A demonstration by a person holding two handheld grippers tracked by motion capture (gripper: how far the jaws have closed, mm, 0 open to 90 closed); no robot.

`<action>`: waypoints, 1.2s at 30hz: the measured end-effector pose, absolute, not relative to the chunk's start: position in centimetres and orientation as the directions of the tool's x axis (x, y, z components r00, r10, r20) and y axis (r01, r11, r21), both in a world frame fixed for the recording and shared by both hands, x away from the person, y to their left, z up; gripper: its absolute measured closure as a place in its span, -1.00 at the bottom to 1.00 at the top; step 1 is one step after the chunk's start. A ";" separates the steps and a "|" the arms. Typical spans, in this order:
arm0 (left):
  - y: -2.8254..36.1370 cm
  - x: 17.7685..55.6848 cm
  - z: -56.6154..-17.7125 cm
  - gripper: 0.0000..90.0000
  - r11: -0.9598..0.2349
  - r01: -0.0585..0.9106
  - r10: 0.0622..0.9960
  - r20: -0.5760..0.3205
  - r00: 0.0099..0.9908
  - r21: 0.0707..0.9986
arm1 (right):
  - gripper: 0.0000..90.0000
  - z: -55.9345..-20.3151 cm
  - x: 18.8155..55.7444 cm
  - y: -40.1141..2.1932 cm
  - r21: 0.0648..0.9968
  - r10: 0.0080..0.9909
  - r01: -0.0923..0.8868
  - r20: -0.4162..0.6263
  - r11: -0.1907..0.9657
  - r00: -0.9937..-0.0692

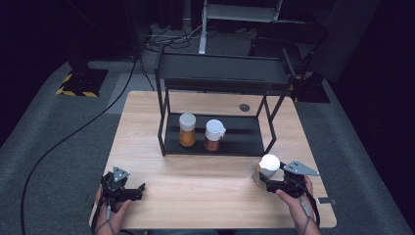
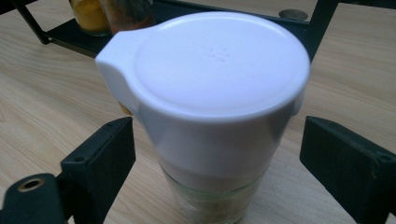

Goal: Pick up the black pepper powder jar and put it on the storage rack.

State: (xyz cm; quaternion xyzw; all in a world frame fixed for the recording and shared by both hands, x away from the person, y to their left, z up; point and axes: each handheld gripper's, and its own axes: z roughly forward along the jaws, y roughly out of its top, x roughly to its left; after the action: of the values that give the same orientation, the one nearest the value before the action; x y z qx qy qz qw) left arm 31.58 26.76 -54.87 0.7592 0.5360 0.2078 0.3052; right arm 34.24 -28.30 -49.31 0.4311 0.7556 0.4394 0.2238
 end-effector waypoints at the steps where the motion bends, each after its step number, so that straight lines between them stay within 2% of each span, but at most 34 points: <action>1: 26.8 31.6 -54.9 -0.99 -0.239 0.687 0.941 -0.011 0.339 0.686 | -0.76 -49.4 34.3 -28.3 0.856 0.848 0.456 0.040 0.244 -0.529; 27: 26.8 31.6 -54.9 -0.99 -0.239 0.687 0.941 -0.012 0.339 0.686 | -0.53 -50.9 35.6 -27.9 0.849 0.837 0.475 0.077 0.231 -0.543; 32: 26.8 31.6 -54.9 -0.99 -0.239 0.688 0.941 -0.012 0.339 0.686 | -0.38 -51.0 35.6 -27.8 0.850 0.829 0.469 0.073 0.239 -0.554; 36: 26.8 31.6 -54.9 -0.99 -0.239 0.687 0.941 -0.012 0.339 0.686 | -0.36 -51.0 35.6 -27.8 0.853 0.828 0.458 0.057 0.249 -0.557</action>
State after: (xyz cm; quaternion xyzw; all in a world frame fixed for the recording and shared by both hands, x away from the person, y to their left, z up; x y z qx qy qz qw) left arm 31.56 26.76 -54.87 0.7591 0.5360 0.2078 0.3053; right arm 35.56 -27.76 -50.98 0.4219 0.7625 0.4442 0.2082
